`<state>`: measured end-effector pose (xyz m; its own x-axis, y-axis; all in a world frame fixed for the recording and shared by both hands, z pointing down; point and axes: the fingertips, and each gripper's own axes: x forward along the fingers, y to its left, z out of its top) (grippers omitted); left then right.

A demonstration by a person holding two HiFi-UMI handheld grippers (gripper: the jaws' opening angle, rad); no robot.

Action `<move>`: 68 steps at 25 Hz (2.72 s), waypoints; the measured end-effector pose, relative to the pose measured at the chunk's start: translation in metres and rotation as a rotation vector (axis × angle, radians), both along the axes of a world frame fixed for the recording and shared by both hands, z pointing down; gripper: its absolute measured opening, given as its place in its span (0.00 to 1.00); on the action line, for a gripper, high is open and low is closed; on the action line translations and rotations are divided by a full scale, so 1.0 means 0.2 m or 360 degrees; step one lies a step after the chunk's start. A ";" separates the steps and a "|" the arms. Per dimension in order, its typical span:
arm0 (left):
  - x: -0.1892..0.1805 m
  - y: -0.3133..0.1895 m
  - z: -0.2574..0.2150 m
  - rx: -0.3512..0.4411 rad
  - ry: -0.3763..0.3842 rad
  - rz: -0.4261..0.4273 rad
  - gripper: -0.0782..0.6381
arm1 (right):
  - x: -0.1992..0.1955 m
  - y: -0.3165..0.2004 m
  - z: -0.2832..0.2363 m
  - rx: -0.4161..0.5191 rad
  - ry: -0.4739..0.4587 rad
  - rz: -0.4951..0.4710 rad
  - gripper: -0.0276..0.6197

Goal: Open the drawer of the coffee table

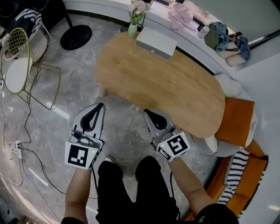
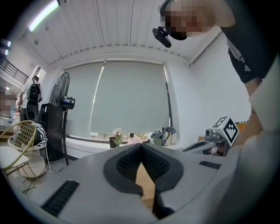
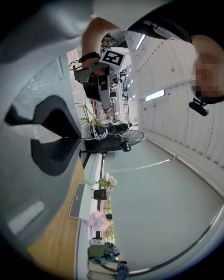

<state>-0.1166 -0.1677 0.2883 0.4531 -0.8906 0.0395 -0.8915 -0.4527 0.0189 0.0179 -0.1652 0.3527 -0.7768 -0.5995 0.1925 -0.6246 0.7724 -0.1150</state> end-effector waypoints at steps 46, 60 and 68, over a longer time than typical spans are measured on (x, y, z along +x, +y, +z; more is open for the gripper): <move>0.09 0.00 1.56 0.0152 -0.0018 0.0078 0.12 | -0.16 -0.14 1.62 0.0228 -0.0006 -0.0095 0.05; 0.12 0.03 1.60 0.0115 -0.0086 0.0084 0.12 | -0.15 -0.24 1.82 0.0038 -0.0193 -0.0063 0.09; 0.10 0.03 1.60 0.0084 -0.0095 0.0070 0.12 | -0.22 -0.38 1.82 -0.0034 -0.0339 -0.0056 0.24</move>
